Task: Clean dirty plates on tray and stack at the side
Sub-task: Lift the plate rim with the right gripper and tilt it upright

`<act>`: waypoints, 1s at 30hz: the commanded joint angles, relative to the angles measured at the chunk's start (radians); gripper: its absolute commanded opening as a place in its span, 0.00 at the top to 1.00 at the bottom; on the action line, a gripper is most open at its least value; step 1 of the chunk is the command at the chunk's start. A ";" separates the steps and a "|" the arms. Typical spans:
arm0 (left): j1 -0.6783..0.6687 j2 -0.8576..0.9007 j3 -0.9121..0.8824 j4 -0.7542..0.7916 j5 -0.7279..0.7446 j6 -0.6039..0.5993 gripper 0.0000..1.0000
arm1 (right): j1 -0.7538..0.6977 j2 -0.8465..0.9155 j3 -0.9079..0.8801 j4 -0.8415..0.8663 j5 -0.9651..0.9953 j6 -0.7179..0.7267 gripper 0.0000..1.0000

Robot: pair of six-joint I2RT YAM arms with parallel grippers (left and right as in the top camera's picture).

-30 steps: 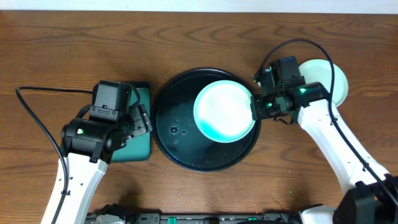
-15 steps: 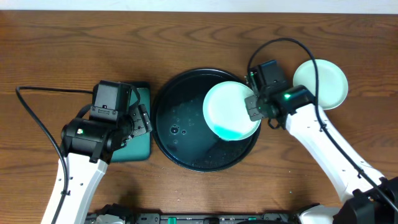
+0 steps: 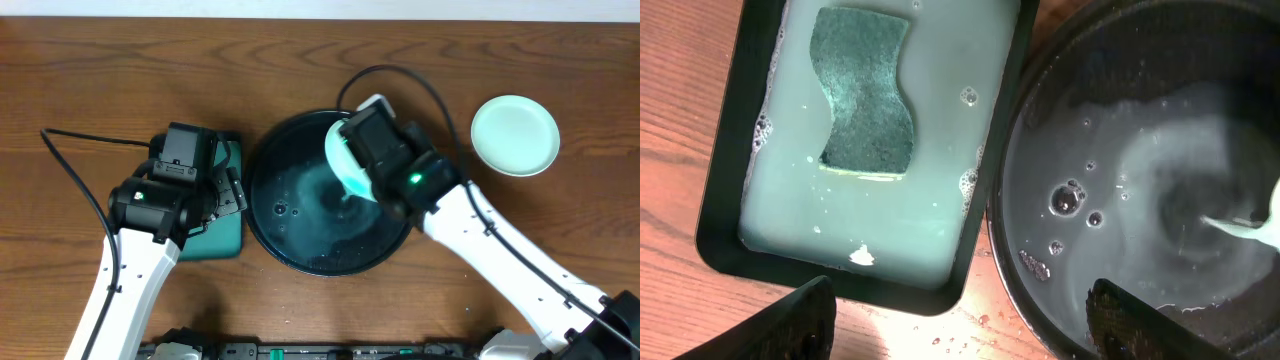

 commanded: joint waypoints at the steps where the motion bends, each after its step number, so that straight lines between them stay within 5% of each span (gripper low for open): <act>1: -0.002 0.005 -0.004 -0.005 -0.005 -0.009 0.20 | 0.076 -0.014 0.022 0.033 0.290 -0.119 0.99; 17: -0.002 0.005 -0.004 -0.006 -0.005 -0.009 0.19 | 0.299 -0.014 0.022 0.297 0.724 -0.537 0.99; 30: -0.002 0.005 -0.004 -0.006 -0.005 -0.009 0.19 | 0.303 -0.014 0.022 0.322 0.736 -0.562 0.99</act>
